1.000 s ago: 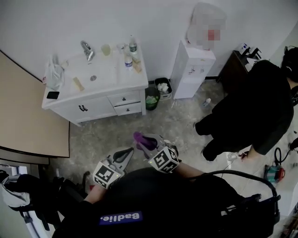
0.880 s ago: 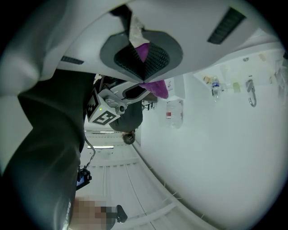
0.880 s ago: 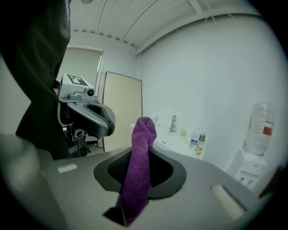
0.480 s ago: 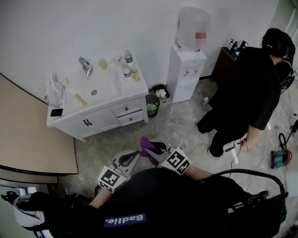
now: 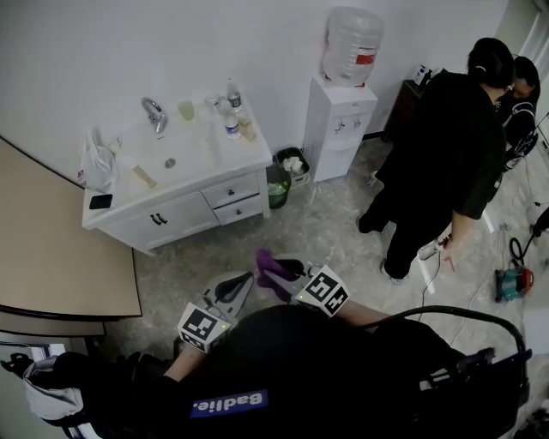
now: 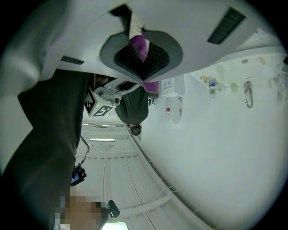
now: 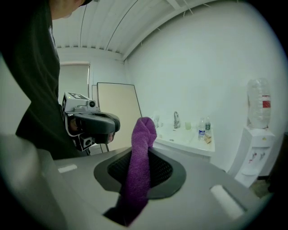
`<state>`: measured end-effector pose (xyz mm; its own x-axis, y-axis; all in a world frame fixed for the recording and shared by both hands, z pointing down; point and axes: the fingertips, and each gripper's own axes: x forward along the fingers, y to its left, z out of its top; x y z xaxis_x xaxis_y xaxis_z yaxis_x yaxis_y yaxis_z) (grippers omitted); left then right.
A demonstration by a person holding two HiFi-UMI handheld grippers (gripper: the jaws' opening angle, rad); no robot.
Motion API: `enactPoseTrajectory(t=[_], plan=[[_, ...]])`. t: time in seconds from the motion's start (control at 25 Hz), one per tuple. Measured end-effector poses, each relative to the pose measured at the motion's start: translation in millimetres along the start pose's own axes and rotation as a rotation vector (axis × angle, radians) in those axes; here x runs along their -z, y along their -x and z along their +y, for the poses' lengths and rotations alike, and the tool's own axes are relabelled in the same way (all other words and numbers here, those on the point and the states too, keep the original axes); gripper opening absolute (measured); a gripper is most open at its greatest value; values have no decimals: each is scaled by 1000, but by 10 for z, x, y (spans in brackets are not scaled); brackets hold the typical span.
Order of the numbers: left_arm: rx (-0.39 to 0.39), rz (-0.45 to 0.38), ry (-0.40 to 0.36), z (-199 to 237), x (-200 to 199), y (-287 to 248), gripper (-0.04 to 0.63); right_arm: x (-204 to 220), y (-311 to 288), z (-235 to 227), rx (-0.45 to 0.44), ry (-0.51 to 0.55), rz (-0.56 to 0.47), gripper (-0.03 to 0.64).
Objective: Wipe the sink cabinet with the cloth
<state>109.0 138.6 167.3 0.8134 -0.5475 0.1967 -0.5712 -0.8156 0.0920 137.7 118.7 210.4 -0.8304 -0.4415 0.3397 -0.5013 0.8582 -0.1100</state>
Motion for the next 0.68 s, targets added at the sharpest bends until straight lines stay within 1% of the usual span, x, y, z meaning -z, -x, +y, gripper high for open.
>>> enactPoseTrajectory(t=[0.16,0.68], plan=[[-14,-11,31,-12,59,81,-11,50,-26,20,5,3,17,74],[-40,-27,35,-35,108,242,-11,93,-59,143,10,9,32,74]])
